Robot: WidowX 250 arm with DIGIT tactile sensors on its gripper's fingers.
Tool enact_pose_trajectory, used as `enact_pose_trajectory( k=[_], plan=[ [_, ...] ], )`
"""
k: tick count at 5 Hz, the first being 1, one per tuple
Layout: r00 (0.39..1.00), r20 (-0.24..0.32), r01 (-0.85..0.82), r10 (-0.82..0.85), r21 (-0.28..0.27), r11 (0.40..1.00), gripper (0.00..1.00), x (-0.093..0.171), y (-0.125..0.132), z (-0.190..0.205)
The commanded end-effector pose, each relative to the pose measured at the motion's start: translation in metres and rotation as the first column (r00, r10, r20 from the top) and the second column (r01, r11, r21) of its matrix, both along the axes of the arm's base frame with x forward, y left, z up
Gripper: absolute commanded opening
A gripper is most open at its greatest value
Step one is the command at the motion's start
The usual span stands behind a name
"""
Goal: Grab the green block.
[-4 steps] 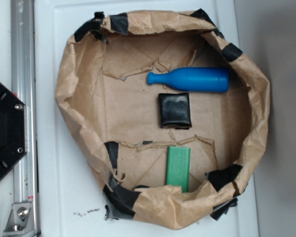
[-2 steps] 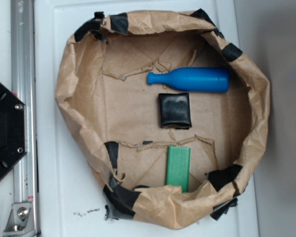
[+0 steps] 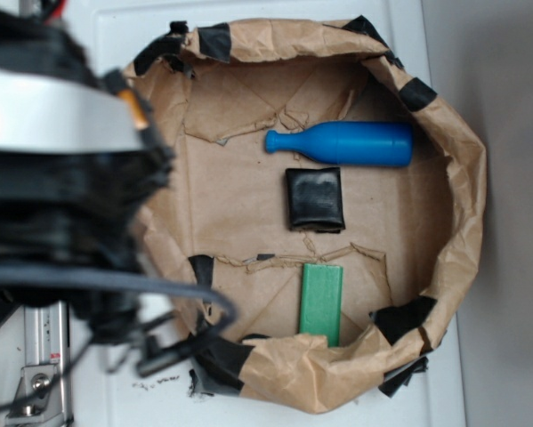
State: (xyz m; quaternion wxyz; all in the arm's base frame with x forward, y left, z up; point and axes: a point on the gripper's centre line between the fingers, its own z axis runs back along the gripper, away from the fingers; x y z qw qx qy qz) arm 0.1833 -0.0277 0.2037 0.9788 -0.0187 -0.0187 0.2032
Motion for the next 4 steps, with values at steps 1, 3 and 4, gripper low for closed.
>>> enact_pose_trajectory(
  k=[1,3,4],
  plan=[
    [0.949,0.114,-0.288,0.295,-0.072,0.955,1.00,0.064,-0.017,-0.054],
    [0.930,0.042,-0.365,0.366,-0.036,0.930,1.00,0.088,-0.025,-0.100],
    [0.935,-0.002,-0.354,0.354,-0.014,0.935,1.00,0.086,-0.040,-0.133]
  ],
)
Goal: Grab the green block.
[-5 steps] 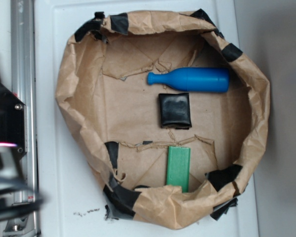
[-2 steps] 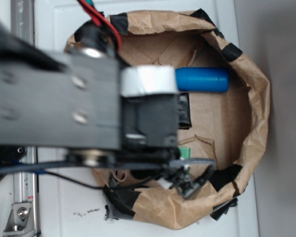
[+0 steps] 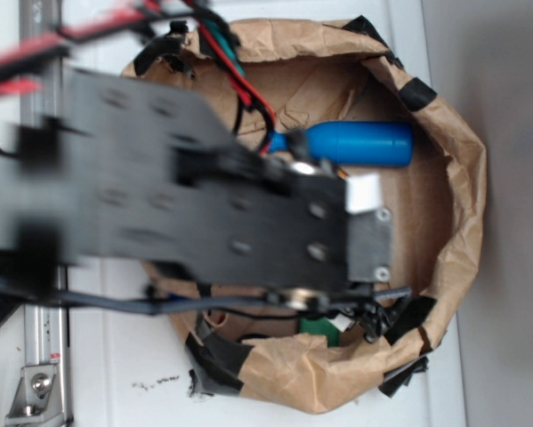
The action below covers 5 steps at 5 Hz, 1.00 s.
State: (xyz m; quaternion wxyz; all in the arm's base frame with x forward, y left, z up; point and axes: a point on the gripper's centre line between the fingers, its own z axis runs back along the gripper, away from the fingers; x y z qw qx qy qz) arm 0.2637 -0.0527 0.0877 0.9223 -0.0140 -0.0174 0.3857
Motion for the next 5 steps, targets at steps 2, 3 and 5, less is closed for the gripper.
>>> enact_pose_trajectory(
  k=[2,3,5],
  plan=[
    [1.000,0.014,-0.023,0.024,-0.067,0.998,1.00,0.018,-0.034,-0.048],
    [0.999,-0.009,-0.031,0.030,-0.077,0.997,1.00,0.021,-0.038,-0.062],
    [0.998,0.024,0.053,-0.050,-0.148,0.988,0.00,0.016,-0.046,-0.078]
  ],
)
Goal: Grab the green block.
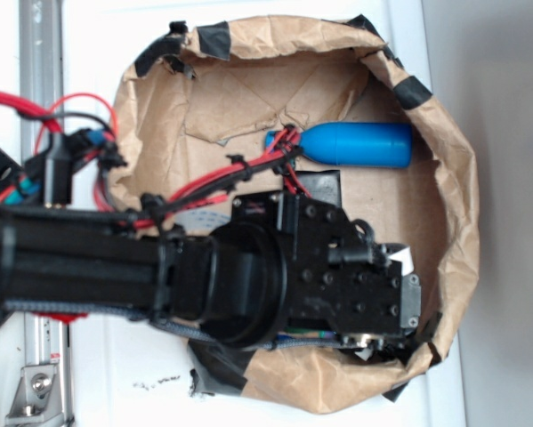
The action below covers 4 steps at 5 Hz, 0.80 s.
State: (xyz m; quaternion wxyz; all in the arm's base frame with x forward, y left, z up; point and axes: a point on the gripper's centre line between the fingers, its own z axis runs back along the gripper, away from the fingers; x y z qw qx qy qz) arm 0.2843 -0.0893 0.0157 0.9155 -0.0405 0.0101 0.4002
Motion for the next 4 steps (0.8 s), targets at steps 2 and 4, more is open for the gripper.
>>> enact_pose_trajectory(
  k=[2,4],
  plan=[
    [0.959,0.163,0.241,-0.232,-0.036,0.970,0.00,-0.004,0.005,0.021],
    [0.741,0.118,0.635,-0.661,0.195,0.747,0.00,0.003,0.070,0.129]
  ],
)
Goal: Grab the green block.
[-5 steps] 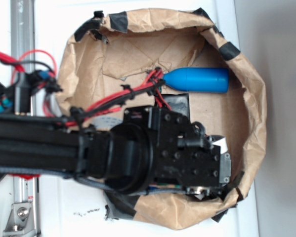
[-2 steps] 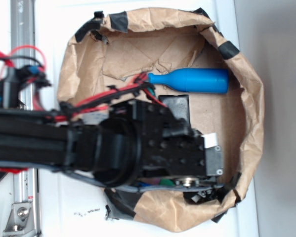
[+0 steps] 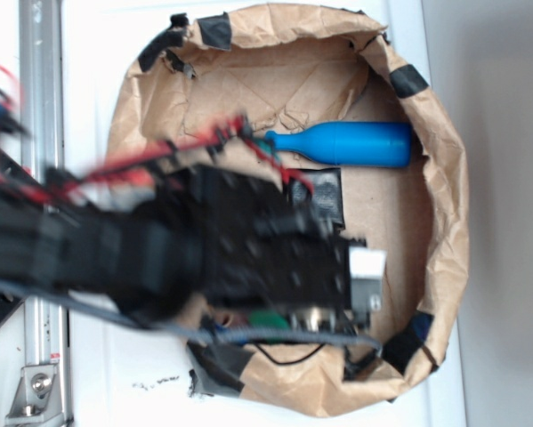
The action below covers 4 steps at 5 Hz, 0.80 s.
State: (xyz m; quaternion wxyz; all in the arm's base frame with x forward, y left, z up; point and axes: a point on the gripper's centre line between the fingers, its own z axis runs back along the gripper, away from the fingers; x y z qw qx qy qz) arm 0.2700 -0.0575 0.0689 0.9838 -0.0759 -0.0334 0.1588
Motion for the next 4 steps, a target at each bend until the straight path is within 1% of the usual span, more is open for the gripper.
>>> enact_pose_trajectory(
  k=[1,2,3,4],
  plan=[
    [0.915,0.093,0.361,-0.393,0.247,0.899,0.00,0.012,0.041,0.115],
    [0.870,0.083,0.447,-0.485,0.283,0.849,0.00,0.005,0.036,0.129],
    [0.879,0.049,0.421,-0.474,0.387,0.820,0.00,-0.007,0.039,0.133],
    [0.902,0.071,0.376,-0.425,0.354,0.857,0.00,-0.011,0.046,0.128]
  ],
)
